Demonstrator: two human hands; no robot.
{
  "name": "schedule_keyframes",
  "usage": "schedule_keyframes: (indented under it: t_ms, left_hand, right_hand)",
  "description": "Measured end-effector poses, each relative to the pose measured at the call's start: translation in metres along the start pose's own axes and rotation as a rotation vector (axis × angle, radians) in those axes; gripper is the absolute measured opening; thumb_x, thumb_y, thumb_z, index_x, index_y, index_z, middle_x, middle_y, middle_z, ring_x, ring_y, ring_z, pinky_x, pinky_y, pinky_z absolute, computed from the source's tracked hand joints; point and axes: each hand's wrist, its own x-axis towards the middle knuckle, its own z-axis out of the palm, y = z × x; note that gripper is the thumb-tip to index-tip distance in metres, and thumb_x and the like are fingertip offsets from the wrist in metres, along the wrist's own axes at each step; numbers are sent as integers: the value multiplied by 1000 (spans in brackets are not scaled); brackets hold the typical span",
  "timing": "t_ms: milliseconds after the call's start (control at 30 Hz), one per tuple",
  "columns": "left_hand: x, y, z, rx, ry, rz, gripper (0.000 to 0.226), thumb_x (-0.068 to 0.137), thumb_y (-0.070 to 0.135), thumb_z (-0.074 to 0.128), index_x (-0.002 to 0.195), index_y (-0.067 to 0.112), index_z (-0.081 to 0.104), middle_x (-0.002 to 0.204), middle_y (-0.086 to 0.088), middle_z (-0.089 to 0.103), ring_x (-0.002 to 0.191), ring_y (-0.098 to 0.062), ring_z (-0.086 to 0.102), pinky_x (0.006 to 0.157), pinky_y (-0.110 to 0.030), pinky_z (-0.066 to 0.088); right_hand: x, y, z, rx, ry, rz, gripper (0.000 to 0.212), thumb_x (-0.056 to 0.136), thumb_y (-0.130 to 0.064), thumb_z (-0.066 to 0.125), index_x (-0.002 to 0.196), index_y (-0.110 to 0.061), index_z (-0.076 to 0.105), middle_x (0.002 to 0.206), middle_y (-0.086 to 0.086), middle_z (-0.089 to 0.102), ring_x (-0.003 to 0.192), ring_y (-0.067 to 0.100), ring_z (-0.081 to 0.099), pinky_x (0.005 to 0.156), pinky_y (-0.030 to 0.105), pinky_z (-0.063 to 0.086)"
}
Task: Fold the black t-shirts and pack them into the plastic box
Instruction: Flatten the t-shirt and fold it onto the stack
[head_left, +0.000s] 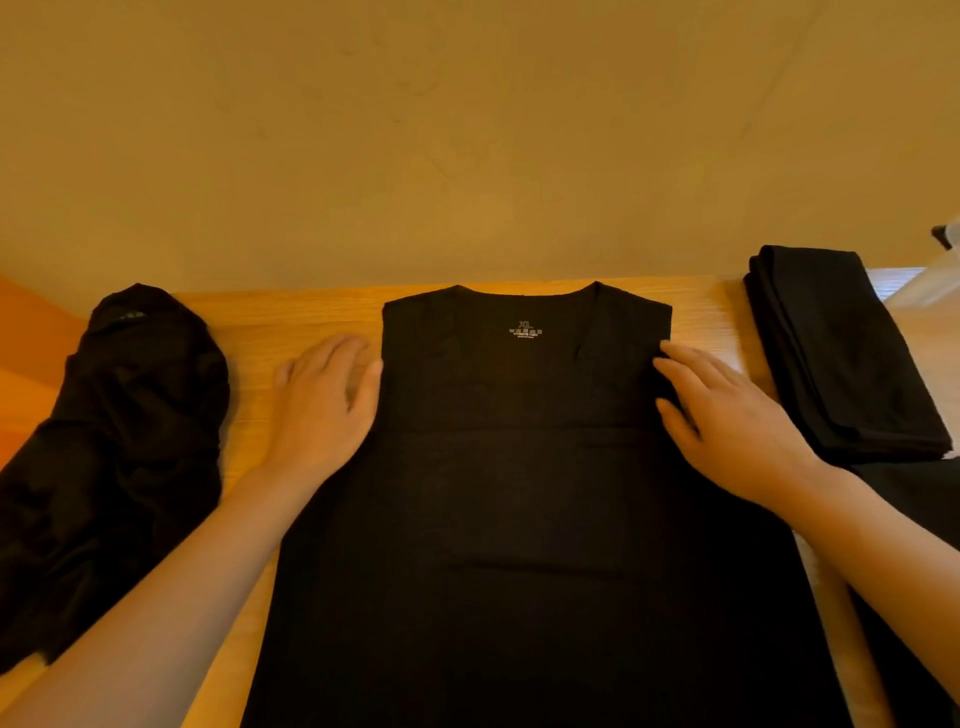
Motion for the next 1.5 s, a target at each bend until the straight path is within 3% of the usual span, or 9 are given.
schedule_keyframes:
  t_ms: [133,267,633,700,800,933,1133,1333,1500]
  left_hand:
    - [-50,-37,-12,66,-193,146,59,98,56,32,149,27,32,157,9,24,144,-8,17,112,-32,15]
    - [-90,-50,-11,138,-254,207,62,97,59,13,153,33,14,161,13,4,148,-5,-1,118,-36,7]
    - [-143,-56,-16,123,-265,208,57,96,58,16,150,40,18,159,20,4,147,-2,-4,112,-31,-6]
    - [-145,-55,-19,76,-203,142,53,98,54,27,149,39,25,156,20,17,145,-2,9,111,-34,3]
    - [-137,-53,-27,63,-45,57,41,96,32,54,136,30,47,135,8,51,125,-10,40,96,-35,19]
    - [-113,-51,-40,44,-74,-94,25,90,25,65,114,30,64,103,12,61,105,-11,51,85,-27,13]
    - [-79,-38,-58,-31,-334,-318,10,86,28,70,93,32,63,87,13,60,95,-12,55,85,-32,24]
    - [-76,-29,-67,-138,-288,-255,15,83,19,72,82,30,62,85,13,61,87,-11,59,100,-42,41]
    - [-73,-14,-103,-297,-123,-234,13,84,13,71,87,24,65,88,11,63,86,-3,58,72,-15,38]
  right_hand:
    - [-40,9,-4,-55,-39,-57,58,99,-48,27,143,-12,42,149,6,40,138,23,37,111,37,32]
    - [-68,5,5,-105,-80,-71,64,97,-52,21,153,-20,19,160,0,15,148,16,8,119,40,13]
    - [-118,-14,28,-16,-114,-97,58,99,-54,10,152,-31,8,160,-12,-2,147,6,-9,118,28,-10]
    - [-120,-12,23,36,-78,-75,55,100,-50,20,151,-29,14,159,-11,2,147,7,-3,120,30,-3]
    - [-114,1,12,8,26,18,49,97,-26,48,143,-12,40,150,6,37,140,24,32,116,40,23]
    - [-97,8,-8,-57,-42,119,41,92,-15,59,132,-8,52,130,11,54,121,29,49,101,41,42]
    - [-65,5,-27,11,-208,234,21,92,-13,60,112,-11,63,109,5,55,95,18,53,85,30,48]
    - [-61,7,-40,73,-235,244,15,91,-19,62,105,-15,64,91,-1,62,79,13,59,77,29,52]
    - [-67,4,-75,291,-89,247,9,90,-15,63,97,-21,63,79,-8,63,72,5,60,63,16,42]
